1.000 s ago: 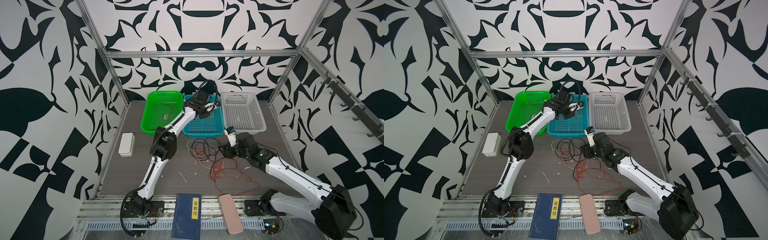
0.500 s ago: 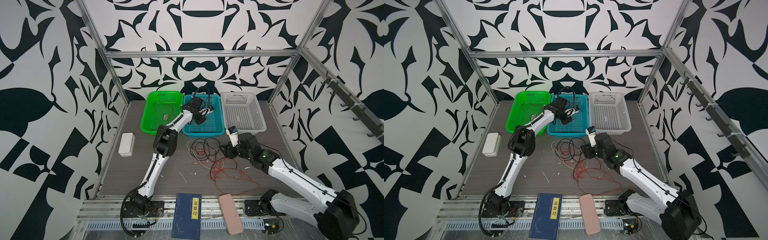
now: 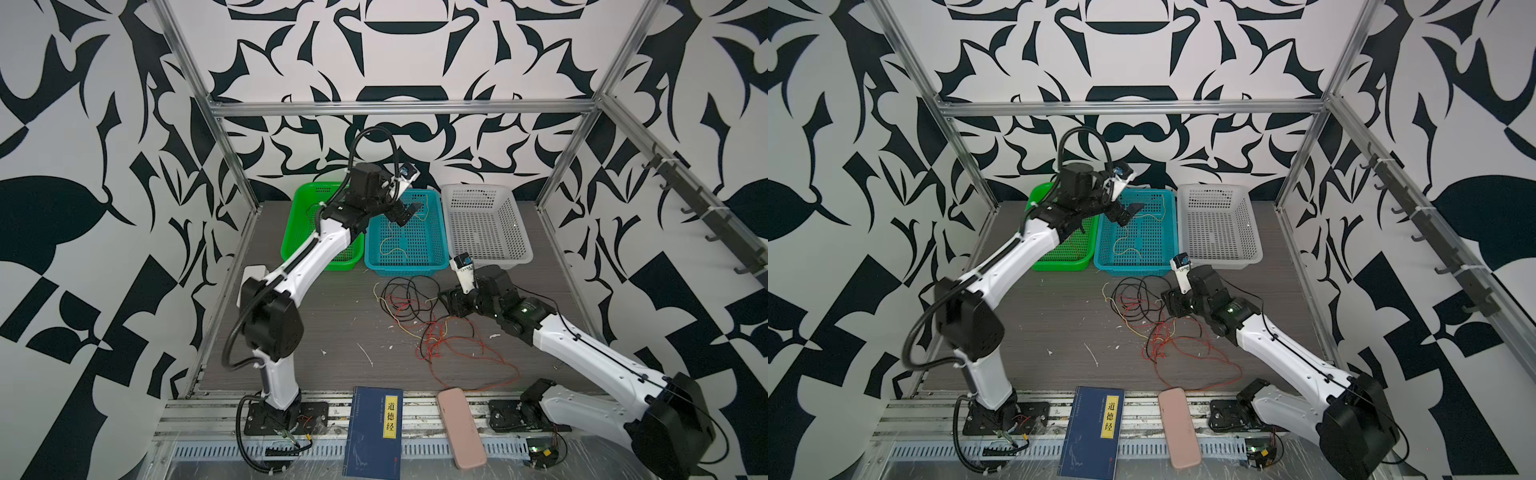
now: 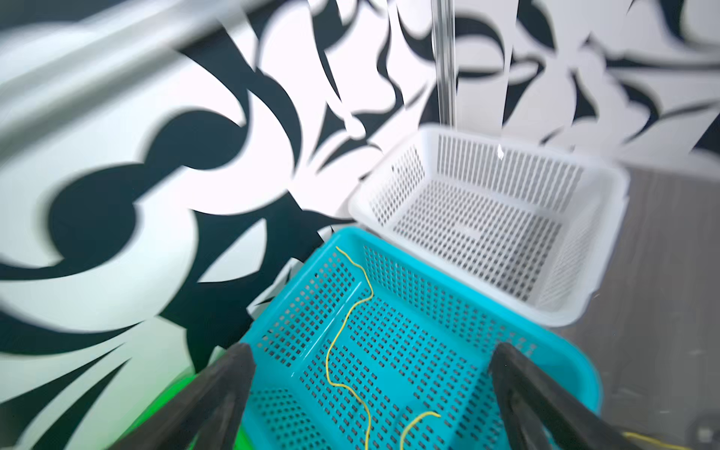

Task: Untangle and sort cables by color
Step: Place the cable in the container, then untie the cable.

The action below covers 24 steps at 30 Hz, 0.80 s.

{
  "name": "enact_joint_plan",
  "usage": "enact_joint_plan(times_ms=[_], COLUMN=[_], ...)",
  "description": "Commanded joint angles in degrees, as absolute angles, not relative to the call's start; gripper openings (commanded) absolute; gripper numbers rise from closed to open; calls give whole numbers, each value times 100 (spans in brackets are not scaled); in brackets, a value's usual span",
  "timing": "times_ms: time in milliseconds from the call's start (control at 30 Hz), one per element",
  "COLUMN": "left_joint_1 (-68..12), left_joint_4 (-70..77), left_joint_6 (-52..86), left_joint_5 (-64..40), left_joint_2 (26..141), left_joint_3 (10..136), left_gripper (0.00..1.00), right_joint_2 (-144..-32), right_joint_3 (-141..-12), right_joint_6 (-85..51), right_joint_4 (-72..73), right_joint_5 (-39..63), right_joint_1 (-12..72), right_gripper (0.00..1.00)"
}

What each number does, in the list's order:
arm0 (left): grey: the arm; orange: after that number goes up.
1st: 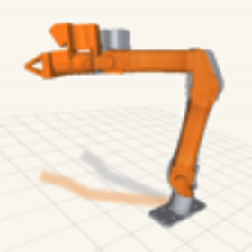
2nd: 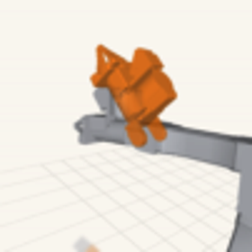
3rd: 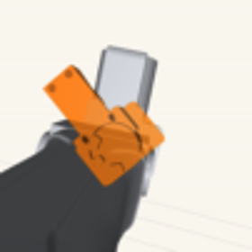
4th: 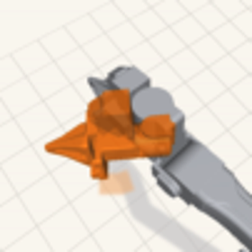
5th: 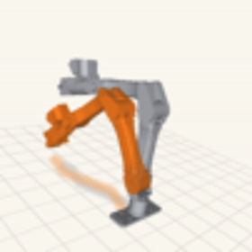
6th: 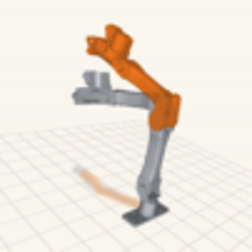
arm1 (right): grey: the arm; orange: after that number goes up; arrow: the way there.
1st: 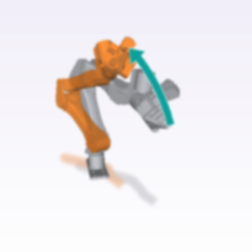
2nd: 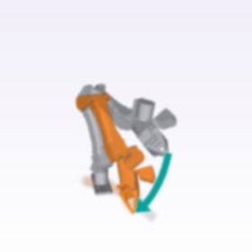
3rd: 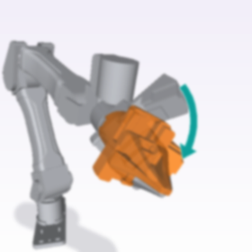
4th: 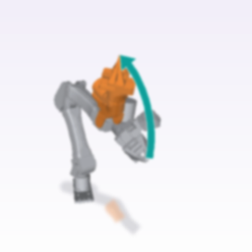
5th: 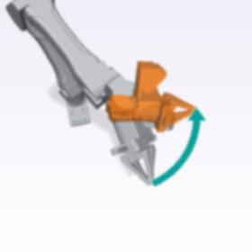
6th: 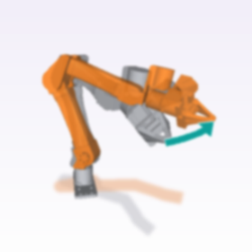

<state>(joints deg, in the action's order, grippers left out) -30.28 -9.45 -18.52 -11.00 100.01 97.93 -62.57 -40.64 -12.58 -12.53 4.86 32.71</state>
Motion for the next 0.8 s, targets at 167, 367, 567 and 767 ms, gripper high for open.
enact_joint_plan(times_ms=[167,367,567,767], left_joint_1=[-3238,-3375,-3373,-3374], left_joint_4=[-1258,-2675,-2966,-1843], left_joint_6=[1385,2064,2868,3621], left_joint_5=[-1021,-781,-957,-1425], left_joint_2=[7802,6455,6456,7446], left_joint_3=[6955,5714,5117,4443], left_gripper=[99,81,74,64], right_joint_2=[-6511,-6664,-6957,-7003], right_joint_3=[-4276,-4245,-4277,-4331], right_joint_6=[-1108,-1070,-1189,-1401], right_joint_4=[-1208,-1089,-891,-852], right_joint_5=[606,650,624,703], right_joint_1=[3230,3217,3217,3217], right_gripper=[66,66,66,64])
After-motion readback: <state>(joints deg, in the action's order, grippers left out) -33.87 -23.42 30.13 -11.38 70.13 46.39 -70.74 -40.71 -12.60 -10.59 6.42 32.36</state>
